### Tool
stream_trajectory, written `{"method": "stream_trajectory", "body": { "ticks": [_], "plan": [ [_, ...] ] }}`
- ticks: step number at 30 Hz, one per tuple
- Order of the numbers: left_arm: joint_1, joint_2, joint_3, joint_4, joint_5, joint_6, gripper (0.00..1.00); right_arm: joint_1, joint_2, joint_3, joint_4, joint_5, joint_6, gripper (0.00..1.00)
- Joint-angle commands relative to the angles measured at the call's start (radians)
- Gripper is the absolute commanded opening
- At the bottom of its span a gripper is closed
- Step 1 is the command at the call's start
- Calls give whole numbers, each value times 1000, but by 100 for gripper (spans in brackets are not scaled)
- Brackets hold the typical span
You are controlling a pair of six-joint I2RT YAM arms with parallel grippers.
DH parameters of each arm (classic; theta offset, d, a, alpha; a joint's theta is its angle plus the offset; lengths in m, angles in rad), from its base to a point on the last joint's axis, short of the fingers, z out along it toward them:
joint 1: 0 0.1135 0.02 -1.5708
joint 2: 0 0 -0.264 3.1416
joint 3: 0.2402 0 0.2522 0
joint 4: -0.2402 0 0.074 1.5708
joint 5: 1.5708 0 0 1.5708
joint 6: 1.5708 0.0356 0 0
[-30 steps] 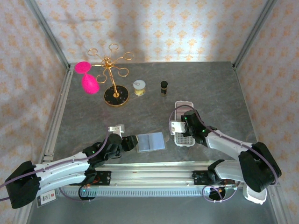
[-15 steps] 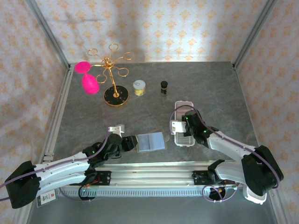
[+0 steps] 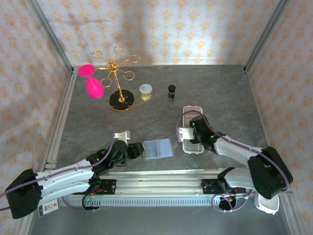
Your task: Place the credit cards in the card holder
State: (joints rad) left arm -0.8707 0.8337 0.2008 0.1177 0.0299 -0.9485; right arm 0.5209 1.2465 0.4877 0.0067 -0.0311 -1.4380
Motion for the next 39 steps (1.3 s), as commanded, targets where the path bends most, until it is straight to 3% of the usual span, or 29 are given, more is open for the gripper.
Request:
{"method": "stream_trajectory", "body": {
  "ticks": [1,39],
  "plan": [
    [-1,-7,-13,0,11,-7,46,0,6,28,-12,20,7,44],
    [-4,11,-4,15,24,-12,36,2,-97,10,-26,45,2,22]
  ]
}}
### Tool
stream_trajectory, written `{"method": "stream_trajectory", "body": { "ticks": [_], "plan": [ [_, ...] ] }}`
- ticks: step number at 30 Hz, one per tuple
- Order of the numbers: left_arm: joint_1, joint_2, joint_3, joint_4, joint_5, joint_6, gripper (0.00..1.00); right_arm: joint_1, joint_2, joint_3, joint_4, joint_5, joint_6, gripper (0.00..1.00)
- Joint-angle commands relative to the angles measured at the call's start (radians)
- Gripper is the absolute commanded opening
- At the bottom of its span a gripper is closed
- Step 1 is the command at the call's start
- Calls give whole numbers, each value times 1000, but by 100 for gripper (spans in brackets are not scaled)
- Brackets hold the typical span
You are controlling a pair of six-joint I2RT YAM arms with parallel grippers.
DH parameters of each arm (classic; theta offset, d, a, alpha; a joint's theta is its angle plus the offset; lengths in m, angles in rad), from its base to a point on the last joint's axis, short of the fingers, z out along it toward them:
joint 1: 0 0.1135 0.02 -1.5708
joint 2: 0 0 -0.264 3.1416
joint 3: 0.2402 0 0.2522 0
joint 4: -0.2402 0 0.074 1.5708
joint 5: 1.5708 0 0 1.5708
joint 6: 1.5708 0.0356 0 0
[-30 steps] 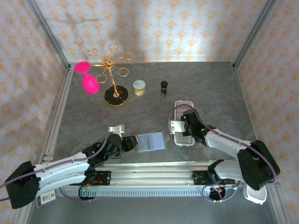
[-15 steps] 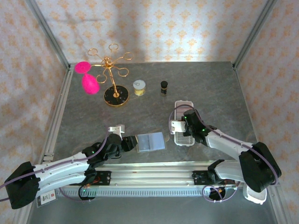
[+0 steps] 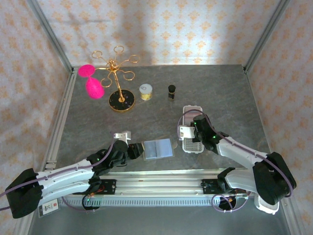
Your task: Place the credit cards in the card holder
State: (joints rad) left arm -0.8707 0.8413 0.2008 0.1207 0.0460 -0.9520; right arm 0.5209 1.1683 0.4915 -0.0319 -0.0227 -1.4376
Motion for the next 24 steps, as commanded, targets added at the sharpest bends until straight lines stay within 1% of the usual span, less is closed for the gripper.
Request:
{"method": "stream_trajectory", "body": {
  "ticks": [1,15,18,21,23,24],
  "plan": [
    [-4,2,-4,13,8,-8,36,1,-22,6,8,39,2,21],
    [-15,3,2,4,3,-8,37,1,-87,6,-20,46,7,18],
    [-20,3,13,-15,-1,-4,38,2,-108,12,-54,35,17,13],
    [-22,4,25,-43,-7,2,42,16,-144,16,-110,25,41,7],
    [-25,9,37,-65,-11,7,46,42,-171,31,-208,-6,73,1],
    [-26,10,46,-82,-17,7,48,60,-183,37,-257,-20,86,0]
  ]
}}
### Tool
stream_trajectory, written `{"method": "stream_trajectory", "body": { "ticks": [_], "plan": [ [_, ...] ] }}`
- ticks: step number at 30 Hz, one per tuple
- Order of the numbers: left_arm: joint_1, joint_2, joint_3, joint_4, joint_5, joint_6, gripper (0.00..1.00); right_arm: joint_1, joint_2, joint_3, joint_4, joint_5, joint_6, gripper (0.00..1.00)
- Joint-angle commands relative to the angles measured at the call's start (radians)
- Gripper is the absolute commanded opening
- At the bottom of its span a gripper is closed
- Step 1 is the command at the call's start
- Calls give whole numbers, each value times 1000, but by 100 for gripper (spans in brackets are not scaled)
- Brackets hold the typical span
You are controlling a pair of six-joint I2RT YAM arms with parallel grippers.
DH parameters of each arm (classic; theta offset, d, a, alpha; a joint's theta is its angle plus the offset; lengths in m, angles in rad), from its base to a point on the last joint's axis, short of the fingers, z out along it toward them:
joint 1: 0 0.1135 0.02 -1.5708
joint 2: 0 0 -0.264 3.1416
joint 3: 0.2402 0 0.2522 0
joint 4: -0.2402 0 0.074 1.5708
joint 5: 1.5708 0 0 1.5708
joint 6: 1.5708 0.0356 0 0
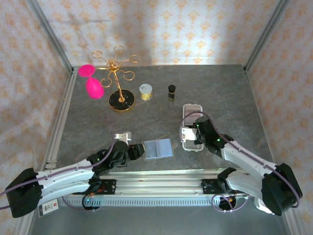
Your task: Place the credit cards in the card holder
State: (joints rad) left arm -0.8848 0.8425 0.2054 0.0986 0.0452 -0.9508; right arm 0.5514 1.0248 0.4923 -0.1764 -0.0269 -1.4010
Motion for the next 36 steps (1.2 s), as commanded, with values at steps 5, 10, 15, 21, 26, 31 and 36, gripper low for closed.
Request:
{"method": "stream_trajectory", "body": {
  "ticks": [5,10,15,21,26,31,36],
  "plan": [
    [-28,23,95,-144,-54,12,59,119,-121,61,-253,-37,202,0],
    [-49,54,166,-201,-73,15,61,168,-193,106,-290,-88,368,0],
    [-103,125,245,-249,-126,-3,61,170,-215,160,-105,-141,754,0],
    [-157,284,391,-469,-331,-78,68,171,-201,203,54,-74,1417,0],
    [-157,367,394,-382,-243,-70,71,171,-164,155,69,-210,1774,0],
    [-158,438,409,-359,-218,-69,73,171,-163,-6,176,-274,2000,0],
    [-157,502,427,-356,-199,-70,70,178,-134,-97,279,-385,2074,0]
  ]
}}
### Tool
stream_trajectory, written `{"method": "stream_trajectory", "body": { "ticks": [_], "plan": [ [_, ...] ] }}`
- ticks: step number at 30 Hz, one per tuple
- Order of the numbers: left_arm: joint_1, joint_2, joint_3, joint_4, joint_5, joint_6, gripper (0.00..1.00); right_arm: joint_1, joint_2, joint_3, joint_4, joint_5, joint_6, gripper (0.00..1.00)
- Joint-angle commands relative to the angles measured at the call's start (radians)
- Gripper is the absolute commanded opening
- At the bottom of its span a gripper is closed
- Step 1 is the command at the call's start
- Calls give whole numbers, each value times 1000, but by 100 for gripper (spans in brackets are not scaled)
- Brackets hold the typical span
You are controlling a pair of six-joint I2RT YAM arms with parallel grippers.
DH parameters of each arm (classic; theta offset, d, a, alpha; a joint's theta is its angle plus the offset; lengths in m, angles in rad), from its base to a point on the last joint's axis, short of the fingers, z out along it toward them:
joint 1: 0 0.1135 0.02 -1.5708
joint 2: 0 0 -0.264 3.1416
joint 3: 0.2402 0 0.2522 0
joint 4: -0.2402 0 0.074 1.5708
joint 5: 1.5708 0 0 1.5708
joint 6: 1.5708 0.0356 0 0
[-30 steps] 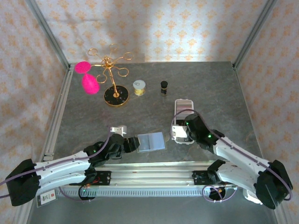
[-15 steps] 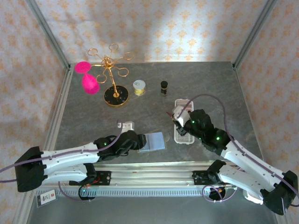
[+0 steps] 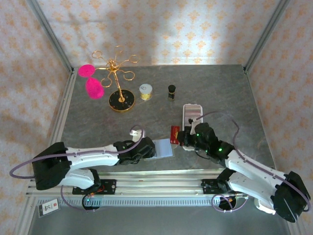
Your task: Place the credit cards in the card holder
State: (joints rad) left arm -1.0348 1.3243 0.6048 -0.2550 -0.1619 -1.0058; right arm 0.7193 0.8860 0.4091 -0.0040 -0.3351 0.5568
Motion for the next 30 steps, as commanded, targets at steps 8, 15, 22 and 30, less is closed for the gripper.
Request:
{"method": "stream_trajectory", "body": {
  "ticks": [8,15,22,30],
  "plan": [
    [-8,42,5,33,12,-18,63,66,101,-27,182,-79,144,0],
    [-7,64,-23,57,8,-21,58,111,213,3,209,-78,150,0],
    [-8,85,-53,69,7,-20,49,152,291,36,219,-51,160,0],
    [-7,65,-115,90,15,-38,37,163,358,19,311,-49,214,0]
  ]
}}
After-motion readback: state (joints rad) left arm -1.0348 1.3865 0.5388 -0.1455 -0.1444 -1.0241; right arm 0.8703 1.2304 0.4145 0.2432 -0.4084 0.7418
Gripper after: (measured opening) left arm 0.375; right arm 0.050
